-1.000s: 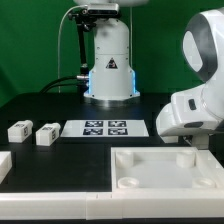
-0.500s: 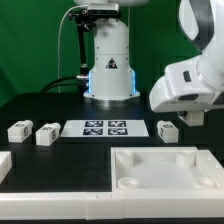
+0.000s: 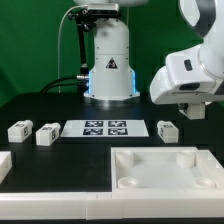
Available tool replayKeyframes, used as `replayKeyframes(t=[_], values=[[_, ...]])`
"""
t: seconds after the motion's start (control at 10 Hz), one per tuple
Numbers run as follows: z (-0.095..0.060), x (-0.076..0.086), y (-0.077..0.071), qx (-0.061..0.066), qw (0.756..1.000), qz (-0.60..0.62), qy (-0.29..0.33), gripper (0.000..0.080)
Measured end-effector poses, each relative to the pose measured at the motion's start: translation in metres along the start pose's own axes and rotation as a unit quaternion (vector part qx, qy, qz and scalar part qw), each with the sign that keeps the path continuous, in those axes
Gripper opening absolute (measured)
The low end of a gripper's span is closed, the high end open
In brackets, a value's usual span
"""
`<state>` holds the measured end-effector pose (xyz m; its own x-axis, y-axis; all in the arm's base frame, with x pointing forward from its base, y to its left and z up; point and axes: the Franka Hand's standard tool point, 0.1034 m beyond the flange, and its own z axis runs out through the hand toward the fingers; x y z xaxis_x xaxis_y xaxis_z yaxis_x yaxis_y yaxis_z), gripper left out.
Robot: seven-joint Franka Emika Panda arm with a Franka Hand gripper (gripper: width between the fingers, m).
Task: Assemble one leg
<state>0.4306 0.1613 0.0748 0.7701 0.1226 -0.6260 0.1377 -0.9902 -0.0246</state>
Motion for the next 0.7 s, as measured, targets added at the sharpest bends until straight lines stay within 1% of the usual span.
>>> replayKeyframes(t=[0.1,0.2,0.3,0.4,0.5,0.6,0.7], values=[[-0.003,0.000,0.001,0.001,0.998,-0.004,0.055,0.0290],[-0.008,-0.004,0.011,0.000,0.997,-0.024,0.074,0.0290],[-0.021,0.005,0.019,0.003,0.993,-0.026,0.116,0.0290],[-0.033,0.006,0.027,0.004,0.988,-0.025,0.152,0.0291],[-0.046,0.013,0.036,0.009,0.974,-0.016,0.224,0.0291],[-0.052,0.015,0.040,0.011,0.959,-0.013,0.284,0.0291],[-0.051,0.016,0.038,0.012,0.941,-0.015,0.338,0.0291]])
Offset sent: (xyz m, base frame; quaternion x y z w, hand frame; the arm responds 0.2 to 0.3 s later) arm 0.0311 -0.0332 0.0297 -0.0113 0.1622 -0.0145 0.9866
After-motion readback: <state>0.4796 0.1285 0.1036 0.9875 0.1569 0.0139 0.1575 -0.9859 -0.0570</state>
